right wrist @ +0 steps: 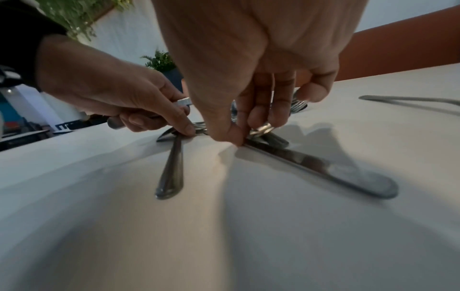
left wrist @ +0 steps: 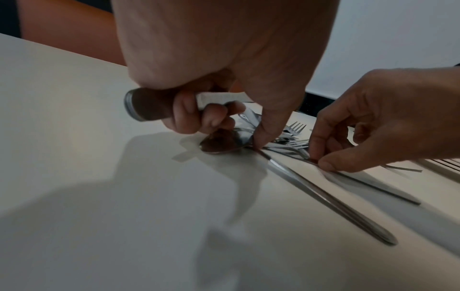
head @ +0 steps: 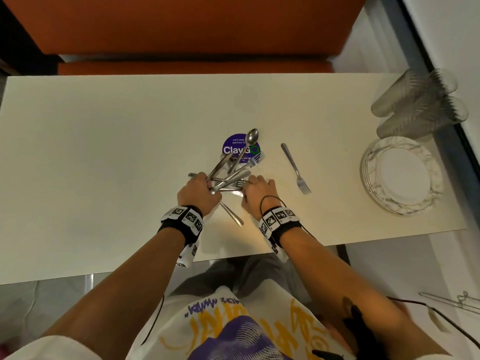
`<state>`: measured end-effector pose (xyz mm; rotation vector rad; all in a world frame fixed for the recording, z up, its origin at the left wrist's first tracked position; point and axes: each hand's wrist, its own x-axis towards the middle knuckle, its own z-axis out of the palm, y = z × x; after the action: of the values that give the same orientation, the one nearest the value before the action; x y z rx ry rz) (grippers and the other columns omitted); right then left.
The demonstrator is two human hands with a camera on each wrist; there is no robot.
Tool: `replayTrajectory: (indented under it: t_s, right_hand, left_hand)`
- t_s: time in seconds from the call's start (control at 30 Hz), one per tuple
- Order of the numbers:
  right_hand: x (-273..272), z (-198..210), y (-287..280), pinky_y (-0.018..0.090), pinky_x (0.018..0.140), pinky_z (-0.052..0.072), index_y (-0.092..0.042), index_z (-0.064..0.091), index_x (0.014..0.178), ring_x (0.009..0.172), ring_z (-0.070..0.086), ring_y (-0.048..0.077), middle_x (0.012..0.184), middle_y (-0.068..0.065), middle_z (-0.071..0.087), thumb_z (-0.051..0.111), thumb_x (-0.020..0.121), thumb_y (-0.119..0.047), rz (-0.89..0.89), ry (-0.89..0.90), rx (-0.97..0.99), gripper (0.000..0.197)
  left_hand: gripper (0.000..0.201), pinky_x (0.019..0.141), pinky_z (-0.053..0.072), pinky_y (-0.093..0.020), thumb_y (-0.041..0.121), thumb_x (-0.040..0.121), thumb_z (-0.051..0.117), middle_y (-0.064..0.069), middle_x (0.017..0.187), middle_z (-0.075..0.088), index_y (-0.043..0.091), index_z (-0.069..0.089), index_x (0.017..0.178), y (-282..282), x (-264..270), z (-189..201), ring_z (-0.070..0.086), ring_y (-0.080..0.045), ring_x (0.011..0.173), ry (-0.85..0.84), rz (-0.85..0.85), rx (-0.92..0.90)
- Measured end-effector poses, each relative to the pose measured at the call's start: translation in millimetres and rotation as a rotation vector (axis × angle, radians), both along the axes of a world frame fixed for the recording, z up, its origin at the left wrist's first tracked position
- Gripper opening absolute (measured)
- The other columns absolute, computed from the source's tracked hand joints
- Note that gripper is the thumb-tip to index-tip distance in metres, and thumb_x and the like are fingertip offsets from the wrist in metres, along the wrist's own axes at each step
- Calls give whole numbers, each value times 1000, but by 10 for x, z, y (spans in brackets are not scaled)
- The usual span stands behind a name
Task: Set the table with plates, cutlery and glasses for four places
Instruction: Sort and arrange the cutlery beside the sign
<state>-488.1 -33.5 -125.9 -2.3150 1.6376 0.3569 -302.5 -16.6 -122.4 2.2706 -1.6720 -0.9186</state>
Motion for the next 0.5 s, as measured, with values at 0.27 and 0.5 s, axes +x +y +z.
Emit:
replayTrajectory:
  t_s: [0.27,0.5]
  right_hand:
    - [-248,-50,63,46,88,44,-19,73,108,103,59,29,112,5,66,71,82,-10,32,-191,-105,28]
    - [-228,-206,54,44,77,57,-10,78,94,88,64,33,94,10,67,80,62,15,137,-449,-52,41]
  left_hand:
    - [44,71,50,-37,51,82,72,2,96,57,15,55,101,18,-40,-42,58,-22,80,-66,-5,-45]
    - [46,68,48,-37,56,86,69,-1,95,60,14,56,100,-77,-45,-81,58,-23,78,-98,19,-42]
